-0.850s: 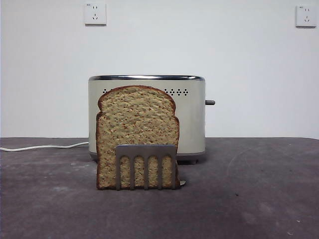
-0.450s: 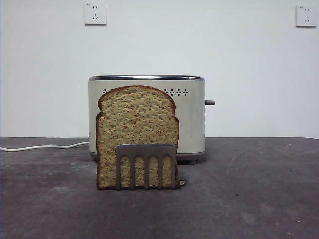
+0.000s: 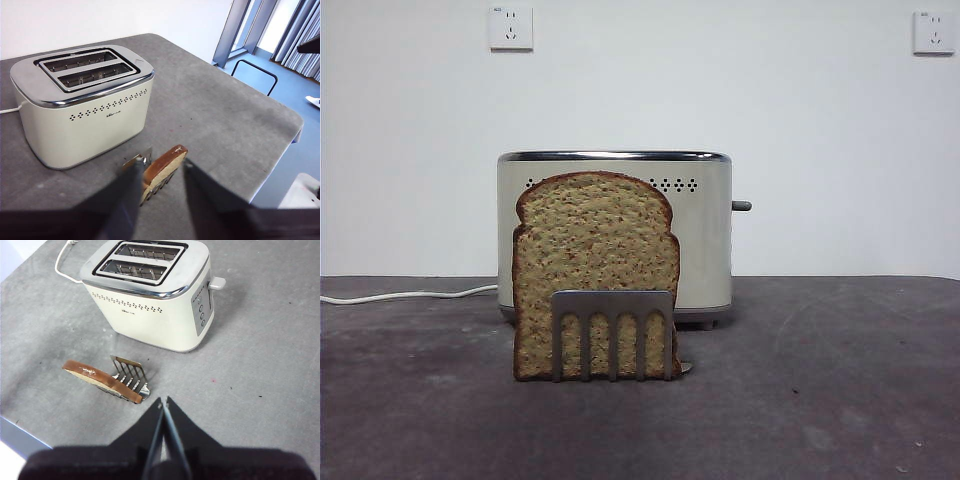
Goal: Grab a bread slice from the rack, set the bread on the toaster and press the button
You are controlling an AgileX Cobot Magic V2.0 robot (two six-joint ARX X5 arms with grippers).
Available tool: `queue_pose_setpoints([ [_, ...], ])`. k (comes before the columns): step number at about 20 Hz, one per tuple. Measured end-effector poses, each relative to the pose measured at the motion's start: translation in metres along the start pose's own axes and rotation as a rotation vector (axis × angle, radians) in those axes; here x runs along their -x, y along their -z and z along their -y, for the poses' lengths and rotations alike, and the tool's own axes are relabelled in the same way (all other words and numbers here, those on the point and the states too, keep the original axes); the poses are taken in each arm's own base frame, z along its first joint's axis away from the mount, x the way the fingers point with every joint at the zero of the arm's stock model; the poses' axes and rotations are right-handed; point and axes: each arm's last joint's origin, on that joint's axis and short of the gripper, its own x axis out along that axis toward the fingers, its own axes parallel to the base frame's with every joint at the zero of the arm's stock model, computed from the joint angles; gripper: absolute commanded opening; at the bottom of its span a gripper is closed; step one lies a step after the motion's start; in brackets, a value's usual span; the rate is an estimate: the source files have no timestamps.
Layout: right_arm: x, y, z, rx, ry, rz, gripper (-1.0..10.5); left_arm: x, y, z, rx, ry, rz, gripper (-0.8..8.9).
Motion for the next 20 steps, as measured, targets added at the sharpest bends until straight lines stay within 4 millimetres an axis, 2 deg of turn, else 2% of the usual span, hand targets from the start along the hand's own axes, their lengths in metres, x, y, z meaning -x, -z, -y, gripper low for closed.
queue_pose_setpoints([
  [6,-0.001,0.000,0.000,0.004,-0.001,-0.003,-0.1,-0.009,-0.008,0.003,-0.054,0.094,-0.016,5.96],
  [12,-0.003,0.000,0.001,0.000,-0.002,-0.015,-0.1,-0.029,-0.048,0.006,-0.224,0.117,-0.075,5.96],
  [15,-0.003,0.000,0.002,-0.002,-0.003,-0.018,-0.1,-0.059,-0.063,0.005,-0.303,0.133,-0.181,5.96],
  [16,-0.004,-0.001,0.002,-0.003,-0.003,-0.020,-0.1,-0.075,-0.065,0.004,-0.332,0.140,-0.228,5.96],
  [20,-0.006,-0.001,0.003,-0.007,-0.004,-0.026,-0.1,-0.132,-0.056,0.012,-0.481,0.155,-0.404,5.95],
])
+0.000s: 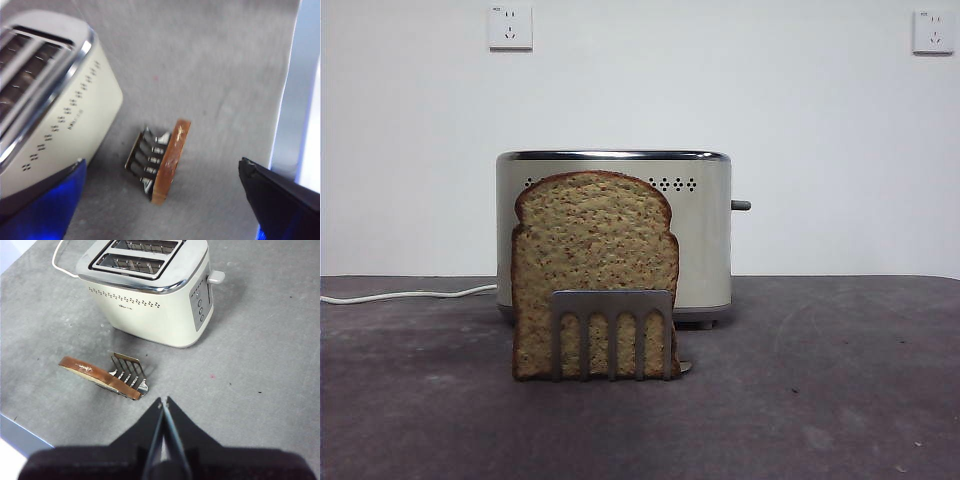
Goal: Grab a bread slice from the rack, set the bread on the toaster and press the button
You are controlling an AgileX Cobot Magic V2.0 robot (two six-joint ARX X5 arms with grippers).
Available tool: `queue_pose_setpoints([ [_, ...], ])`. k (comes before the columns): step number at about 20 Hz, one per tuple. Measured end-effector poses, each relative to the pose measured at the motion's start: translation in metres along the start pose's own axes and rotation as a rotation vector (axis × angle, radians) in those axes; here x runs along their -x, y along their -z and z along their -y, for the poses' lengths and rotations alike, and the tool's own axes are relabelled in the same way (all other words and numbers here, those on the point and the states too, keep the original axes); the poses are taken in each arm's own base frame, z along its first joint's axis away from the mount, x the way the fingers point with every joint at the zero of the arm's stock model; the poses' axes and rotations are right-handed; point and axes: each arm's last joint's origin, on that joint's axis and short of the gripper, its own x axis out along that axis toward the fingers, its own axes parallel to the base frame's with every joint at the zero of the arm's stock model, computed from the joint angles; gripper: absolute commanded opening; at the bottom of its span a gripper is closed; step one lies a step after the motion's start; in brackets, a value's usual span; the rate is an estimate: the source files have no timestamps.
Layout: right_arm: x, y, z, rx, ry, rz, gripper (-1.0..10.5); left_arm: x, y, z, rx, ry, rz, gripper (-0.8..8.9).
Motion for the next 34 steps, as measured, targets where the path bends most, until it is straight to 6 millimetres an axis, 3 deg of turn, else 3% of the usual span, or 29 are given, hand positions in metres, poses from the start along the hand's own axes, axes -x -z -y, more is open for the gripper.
queue_pose_setpoints([
  [6,-0.009,-0.003,0.003,-0.007,-0.018,-0.033,-0.1,-0.075,-0.007,0.006,-0.190,0.026,-0.210,5.95],
  [13,-0.017,-0.005,0.004,-0.006,-0.083,-0.053,-0.1,-0.129,-0.001,0.007,-0.252,0.106,-0.300,5.92],
  [14,-0.017,-0.005,0.004,-0.006,-0.083,-0.054,-0.1,-0.135,0.001,0.006,-0.252,0.116,-0.315,5.72],
  [15,-0.018,-0.005,0.004,-0.007,-0.083,-0.054,-0.1,-0.140,0.003,0.006,-0.250,0.124,-0.328,4.91],
  [19,-0.018,-0.005,0.004,-0.006,-0.083,-0.054,-0.1,-0.146,0.005,0.006,-0.250,0.133,-0.341,1.37],
  [21,-0.018,-0.005,0.004,-0.006,-0.083,-0.054,-0.1,-0.146,0.005,0.005,-0.250,0.132,-0.339,0.47],
  [25,-0.018,-0.005,0.004,-0.006,-0.083,-0.054,-0.1,-0.147,0.005,0.005,-0.250,0.132,-0.339,-0.09],
  [34,-0.018,-0.005,0.004,-0.006,-0.083,-0.054,-0.1,-0.147,0.005,0.005,-0.250,0.135,-0.336,-0.09],
])
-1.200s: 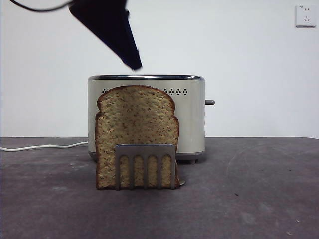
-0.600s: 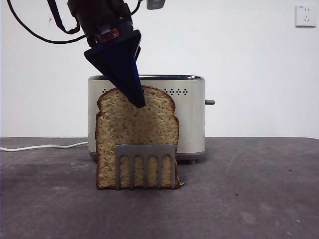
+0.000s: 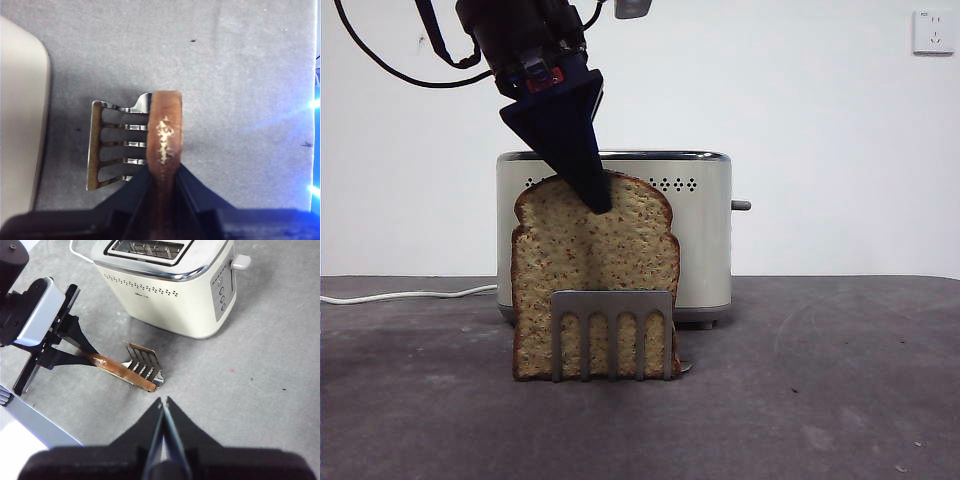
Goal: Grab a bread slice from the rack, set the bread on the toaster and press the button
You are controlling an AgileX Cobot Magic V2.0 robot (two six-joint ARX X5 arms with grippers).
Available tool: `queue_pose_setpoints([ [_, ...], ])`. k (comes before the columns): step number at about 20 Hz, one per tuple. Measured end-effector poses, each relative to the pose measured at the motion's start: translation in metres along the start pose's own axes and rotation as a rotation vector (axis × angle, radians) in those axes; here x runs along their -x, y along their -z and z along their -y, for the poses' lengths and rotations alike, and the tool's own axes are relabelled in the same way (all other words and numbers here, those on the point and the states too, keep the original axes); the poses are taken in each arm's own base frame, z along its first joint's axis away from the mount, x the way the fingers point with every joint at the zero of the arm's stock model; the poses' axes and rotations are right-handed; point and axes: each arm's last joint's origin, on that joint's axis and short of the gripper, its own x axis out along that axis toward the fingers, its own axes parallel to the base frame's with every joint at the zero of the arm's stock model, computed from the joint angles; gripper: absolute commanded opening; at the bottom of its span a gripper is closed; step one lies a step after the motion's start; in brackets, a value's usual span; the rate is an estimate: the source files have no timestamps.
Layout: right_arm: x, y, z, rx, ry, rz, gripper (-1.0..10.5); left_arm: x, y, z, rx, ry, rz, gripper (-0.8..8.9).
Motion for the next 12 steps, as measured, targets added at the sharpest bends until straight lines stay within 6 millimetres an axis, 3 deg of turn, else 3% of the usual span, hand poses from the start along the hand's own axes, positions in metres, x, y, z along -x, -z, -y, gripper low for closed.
queue_pose_setpoints([
  [5,0.000,0.000,0.000,0.000,0.000,0.000,-0.1,0.010,-0.005,-0.003,-0.002,-0.009,0.010,-0.08],
  [12,0.000,0.000,0.000,0.000,0.000,0.000,-0.1,0.084,-0.031,-0.012,-0.017,-0.096,0.092,-0.08],
])
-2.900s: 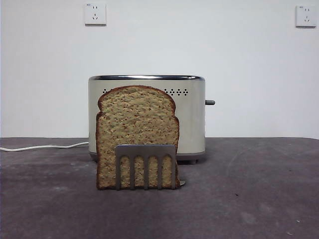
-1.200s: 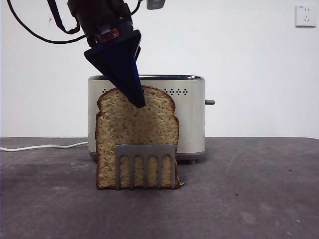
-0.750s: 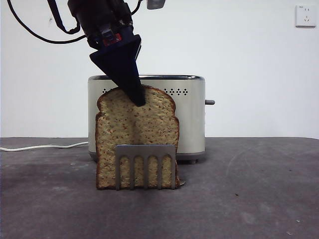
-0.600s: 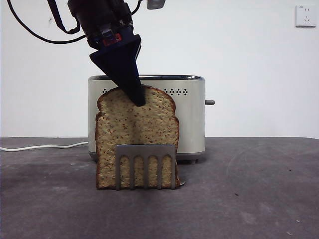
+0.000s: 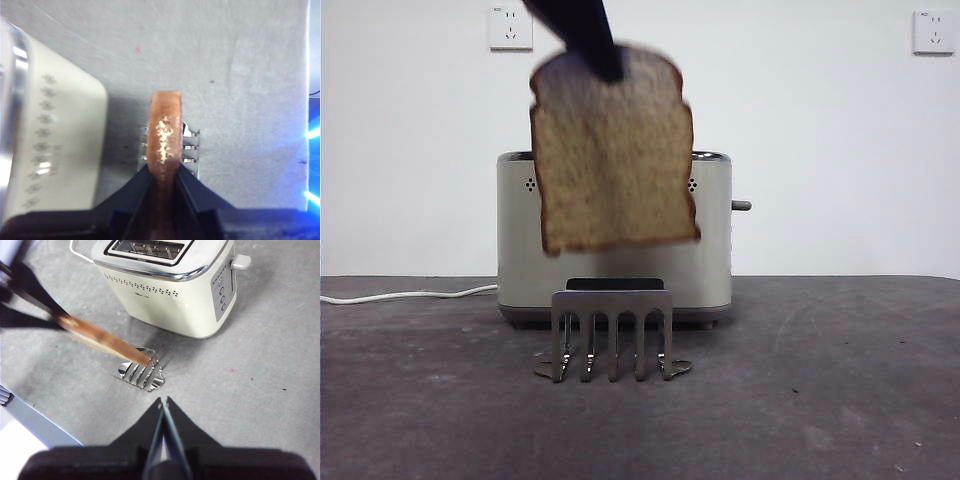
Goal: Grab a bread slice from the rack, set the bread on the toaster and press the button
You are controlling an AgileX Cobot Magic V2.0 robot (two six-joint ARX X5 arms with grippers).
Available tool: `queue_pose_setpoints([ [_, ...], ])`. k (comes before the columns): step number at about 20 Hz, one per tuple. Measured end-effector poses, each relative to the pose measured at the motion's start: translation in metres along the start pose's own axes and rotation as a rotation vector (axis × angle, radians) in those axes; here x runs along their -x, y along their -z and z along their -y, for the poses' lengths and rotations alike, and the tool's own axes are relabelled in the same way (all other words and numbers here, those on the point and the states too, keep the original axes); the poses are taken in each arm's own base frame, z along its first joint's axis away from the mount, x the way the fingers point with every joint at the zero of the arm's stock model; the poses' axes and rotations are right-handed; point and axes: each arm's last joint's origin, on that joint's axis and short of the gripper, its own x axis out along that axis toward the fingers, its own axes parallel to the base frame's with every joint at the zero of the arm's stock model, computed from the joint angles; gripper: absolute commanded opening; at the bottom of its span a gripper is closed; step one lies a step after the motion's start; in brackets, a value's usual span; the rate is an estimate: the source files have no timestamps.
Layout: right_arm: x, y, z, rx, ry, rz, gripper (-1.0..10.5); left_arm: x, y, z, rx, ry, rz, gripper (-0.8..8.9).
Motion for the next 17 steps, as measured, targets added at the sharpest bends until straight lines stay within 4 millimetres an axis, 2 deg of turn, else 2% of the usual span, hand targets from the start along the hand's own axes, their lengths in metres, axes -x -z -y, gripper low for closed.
queue_pose_setpoints([
  [4,0.000,0.000,0.000,0.000,0.000,0.000,-0.1,0.048,-0.020,-0.014,-0.011,-0.193,0.040,-0.09],
  [7,0.000,0.000,0.000,0.000,0.000,0.000,-0.1,0.074,-0.029,-0.021,-0.047,-0.337,0.054,-0.09],
  [10,0.000,0.000,0.000,0.000,0.000,0.000,-0.1,0.078,-0.029,-0.028,-0.114,-0.408,0.044,-0.09],
  [17,0.000,0.000,0.000,-0.002,0.000,-0.003,-0.1,0.066,-0.024,-0.055,-0.185,-0.462,0.056,-0.09],
])
